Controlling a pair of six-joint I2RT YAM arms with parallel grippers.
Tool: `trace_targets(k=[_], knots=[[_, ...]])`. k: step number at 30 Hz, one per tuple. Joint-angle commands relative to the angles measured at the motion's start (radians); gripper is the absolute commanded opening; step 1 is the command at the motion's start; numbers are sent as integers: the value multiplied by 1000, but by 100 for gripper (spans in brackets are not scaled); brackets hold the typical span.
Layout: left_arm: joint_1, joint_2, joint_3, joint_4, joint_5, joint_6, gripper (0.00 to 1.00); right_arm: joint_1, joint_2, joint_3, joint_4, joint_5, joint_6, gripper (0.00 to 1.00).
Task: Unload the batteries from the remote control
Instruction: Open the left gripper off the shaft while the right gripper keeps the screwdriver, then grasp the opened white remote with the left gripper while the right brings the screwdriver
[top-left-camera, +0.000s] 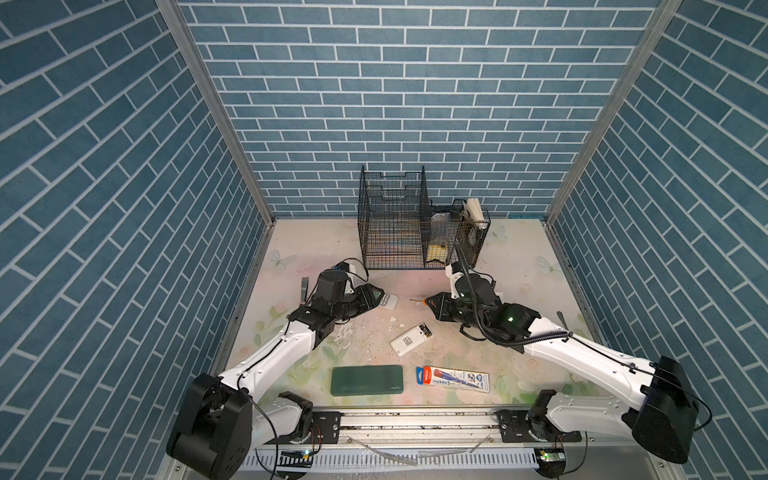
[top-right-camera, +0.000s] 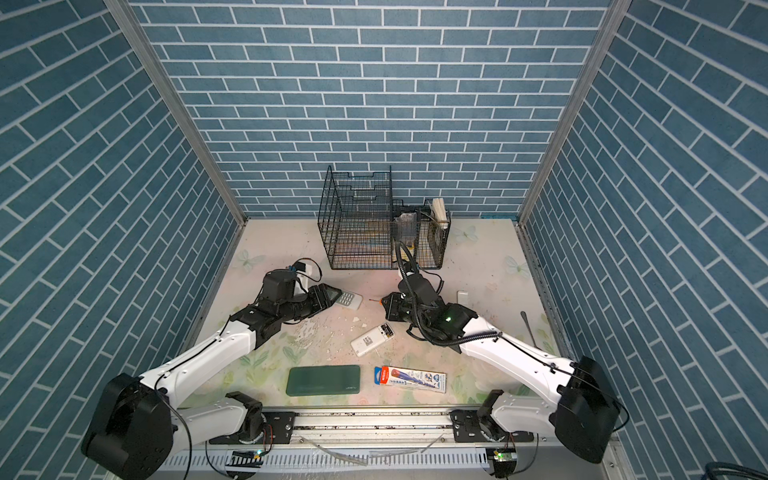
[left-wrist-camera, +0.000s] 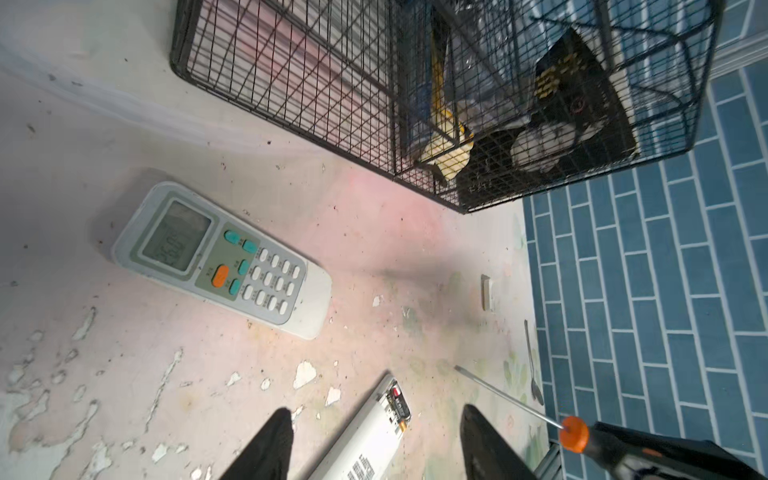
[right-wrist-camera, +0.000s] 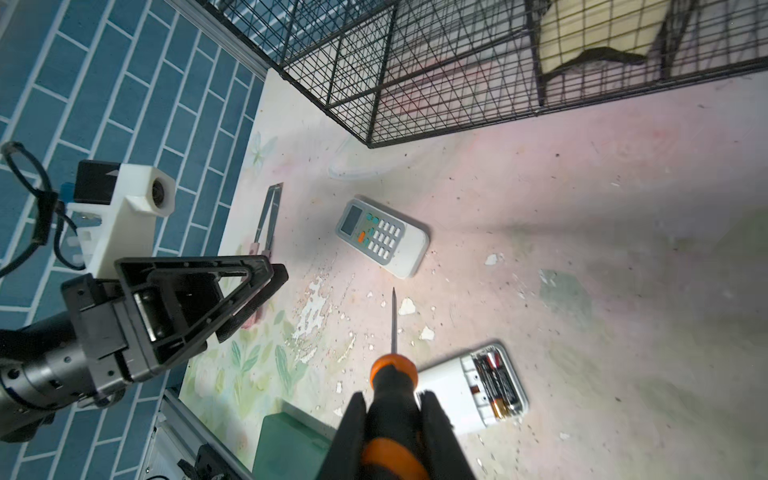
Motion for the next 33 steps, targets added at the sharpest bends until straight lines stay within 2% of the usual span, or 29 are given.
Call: trace_targets(k=[1,6,14,23,33], knots=[[-33,33,66,-201,17,197,76,-6,-62,41,-167,69,67,0],[-137,64,149,-338,-69,324,78,-25,-126,44,-278,85,143,0],[-358,173,269,-517,-224,497,79,-49,-222,33,-376,120,197,0],[-468,314,340,-590,-349,591,79,-82,-255,-27,-338,90,221,0],[-497,392,284,-534,-337,589,86,-107,-241,-29,-306,49,213,0]])
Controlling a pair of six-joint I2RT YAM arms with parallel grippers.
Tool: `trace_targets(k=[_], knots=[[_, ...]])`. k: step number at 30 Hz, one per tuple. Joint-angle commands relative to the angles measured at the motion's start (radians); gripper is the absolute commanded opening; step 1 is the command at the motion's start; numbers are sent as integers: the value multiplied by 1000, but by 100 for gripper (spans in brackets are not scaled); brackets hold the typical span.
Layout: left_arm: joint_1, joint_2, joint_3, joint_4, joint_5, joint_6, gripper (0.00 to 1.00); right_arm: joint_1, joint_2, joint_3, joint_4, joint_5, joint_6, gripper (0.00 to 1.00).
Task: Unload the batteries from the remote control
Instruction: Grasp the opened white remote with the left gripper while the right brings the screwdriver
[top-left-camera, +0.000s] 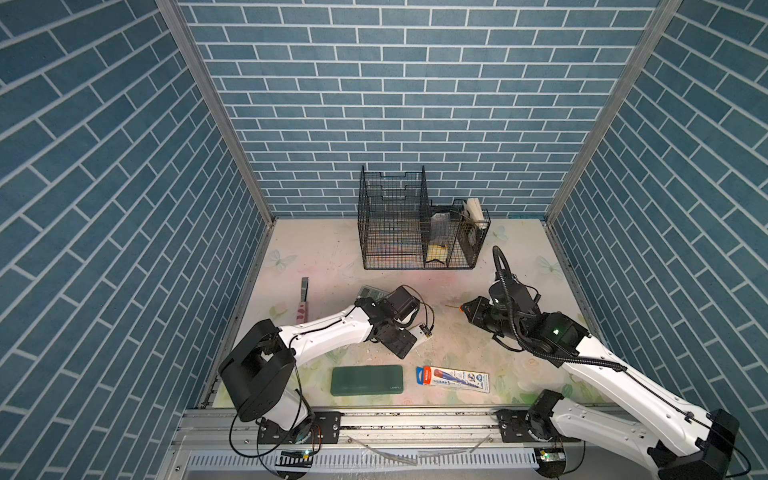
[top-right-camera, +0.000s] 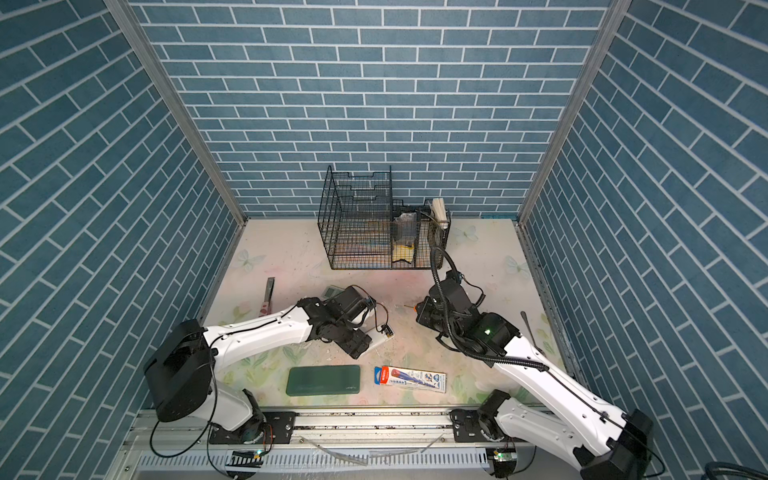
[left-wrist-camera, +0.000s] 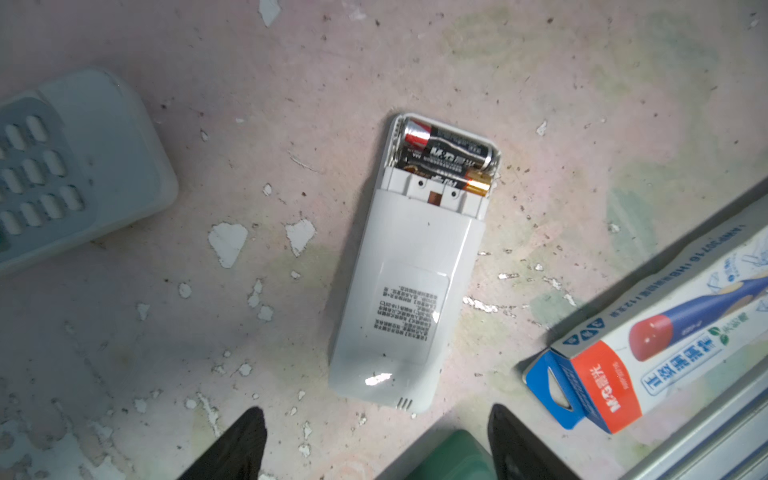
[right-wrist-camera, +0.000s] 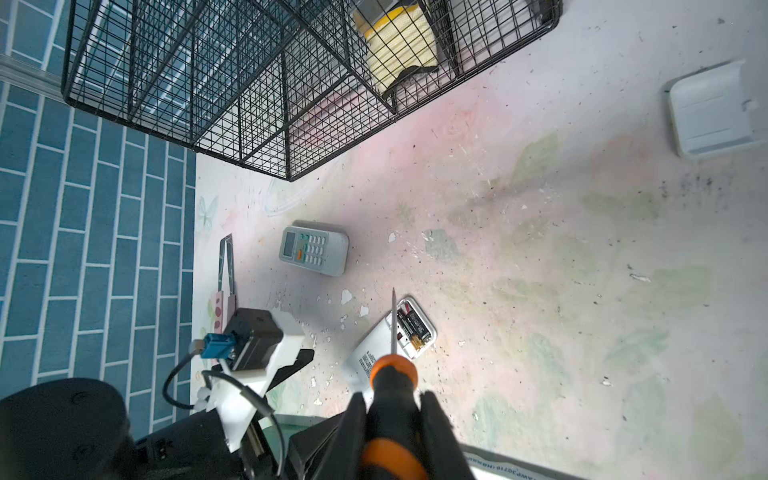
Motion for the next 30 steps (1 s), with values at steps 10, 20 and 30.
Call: trace_targets(k=[10,20,30], knots=[[-32,114,26,-31,-73,33,85,-9,-14,-47,38,-9,34,0],[-33,150,34,-34,-98,42,75,-9,4,-45,39,-12,32,0],[-36,179,38,-13,-71,46,73,-12,57,-42,73,-38,30,0]])
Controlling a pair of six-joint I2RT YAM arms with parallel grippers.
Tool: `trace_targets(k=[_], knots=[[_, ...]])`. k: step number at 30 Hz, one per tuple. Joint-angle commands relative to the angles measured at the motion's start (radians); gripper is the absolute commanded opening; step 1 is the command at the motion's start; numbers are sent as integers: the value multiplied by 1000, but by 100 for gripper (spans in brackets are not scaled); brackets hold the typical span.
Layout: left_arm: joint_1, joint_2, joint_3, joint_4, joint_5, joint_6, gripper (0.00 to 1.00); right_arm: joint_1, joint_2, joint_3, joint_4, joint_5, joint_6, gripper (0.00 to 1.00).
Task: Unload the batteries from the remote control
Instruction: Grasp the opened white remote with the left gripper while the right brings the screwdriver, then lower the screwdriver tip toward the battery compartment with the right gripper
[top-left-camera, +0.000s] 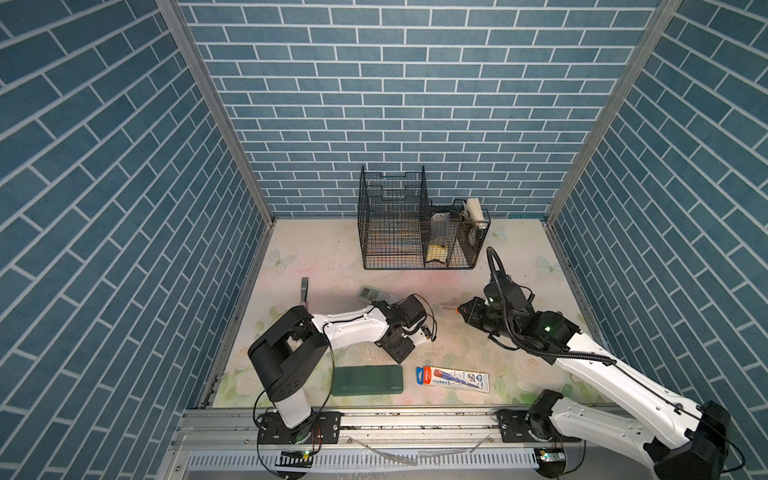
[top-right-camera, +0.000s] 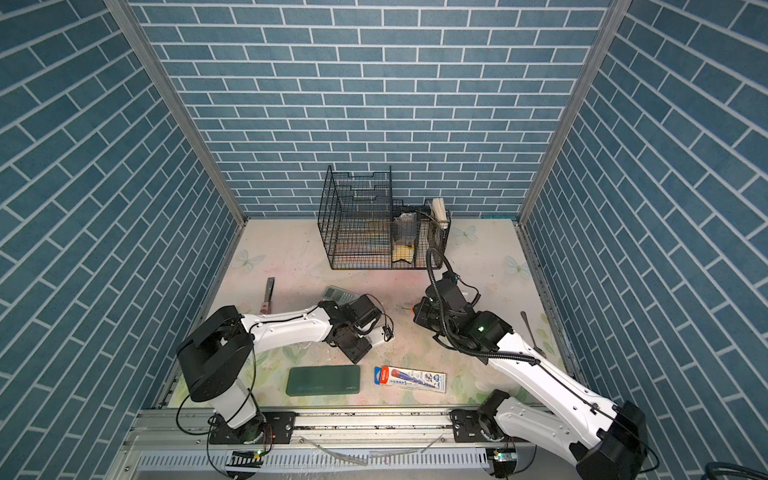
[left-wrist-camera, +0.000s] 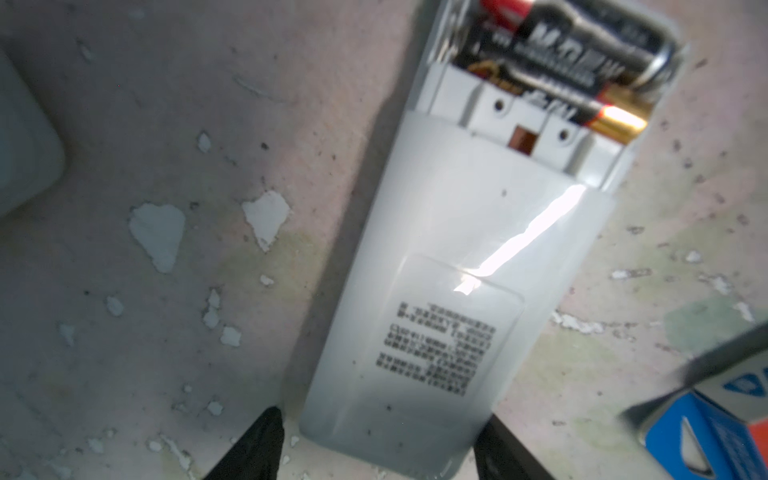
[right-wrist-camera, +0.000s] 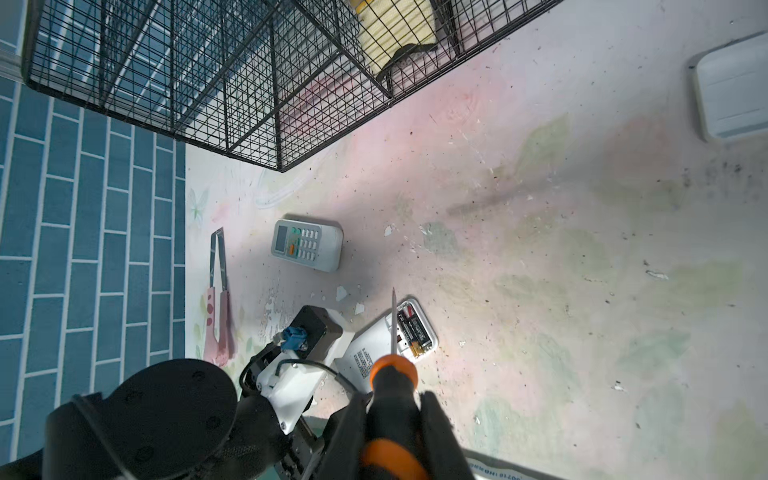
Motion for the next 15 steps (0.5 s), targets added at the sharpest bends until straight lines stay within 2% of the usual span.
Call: trace_targets(k=[1,5,12,15], knots=[[-8,23,14,-7,9,11,72,-5,16,-15,27,-11,30,0],[-9,38,26,-5,21,11,69,-7,39,-13,26,-20,28,0],[-10,48,40,-7,21,1,48,-9,60,-11,26,-21,32,0],[-11,50,40,-3,21,-8,45,-9,89,-2,27,-36,27,0]])
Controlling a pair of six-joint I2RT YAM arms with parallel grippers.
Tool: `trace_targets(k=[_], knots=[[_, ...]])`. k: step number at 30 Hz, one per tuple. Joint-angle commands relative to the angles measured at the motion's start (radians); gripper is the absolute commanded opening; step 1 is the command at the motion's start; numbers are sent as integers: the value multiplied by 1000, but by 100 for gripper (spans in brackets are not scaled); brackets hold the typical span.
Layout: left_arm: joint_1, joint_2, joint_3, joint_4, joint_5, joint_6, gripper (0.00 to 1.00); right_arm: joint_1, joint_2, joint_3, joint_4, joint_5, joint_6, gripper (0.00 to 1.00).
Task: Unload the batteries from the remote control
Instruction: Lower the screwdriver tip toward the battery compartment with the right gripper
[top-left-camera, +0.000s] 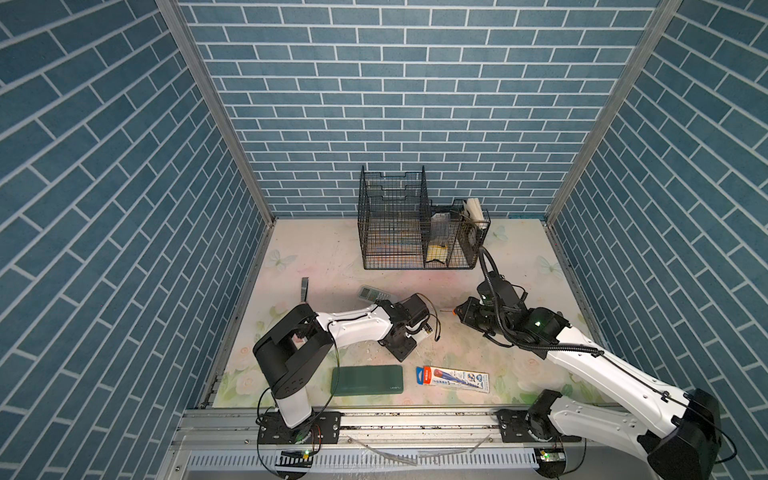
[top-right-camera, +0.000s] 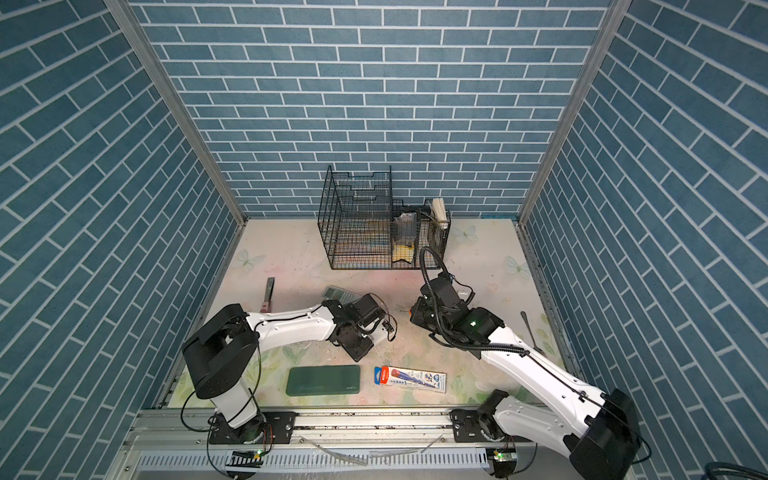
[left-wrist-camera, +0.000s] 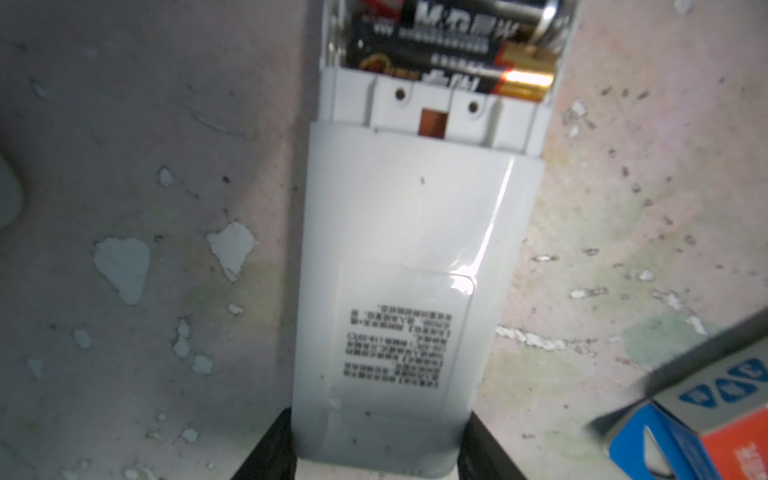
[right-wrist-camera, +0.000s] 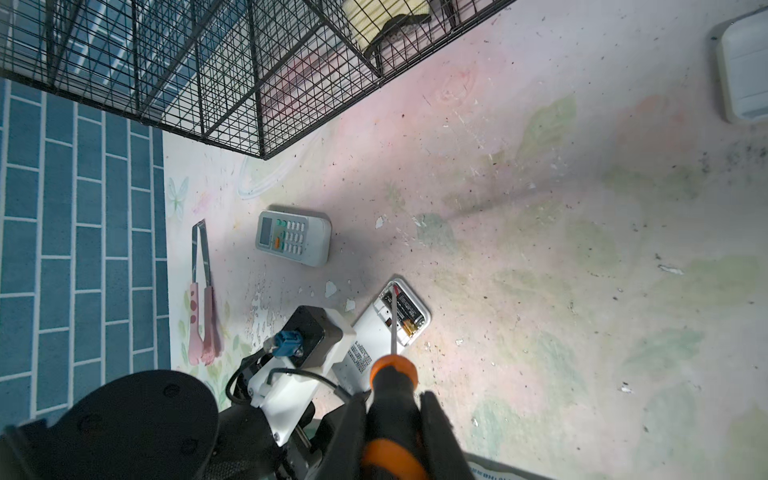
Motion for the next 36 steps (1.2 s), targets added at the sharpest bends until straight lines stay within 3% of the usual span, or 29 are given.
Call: trace_targets(k=[1,16,36], knots=[[-4,22,10,2,-11,-16,44,-4,34,0,14,-21,23,0],[-4,13,-17,40,-33,-31,40,-3,153,-32,78,-85,42,0],[-4,11,-38,50,-28,-29,40,4,182,-64,84,-89,64,0]])
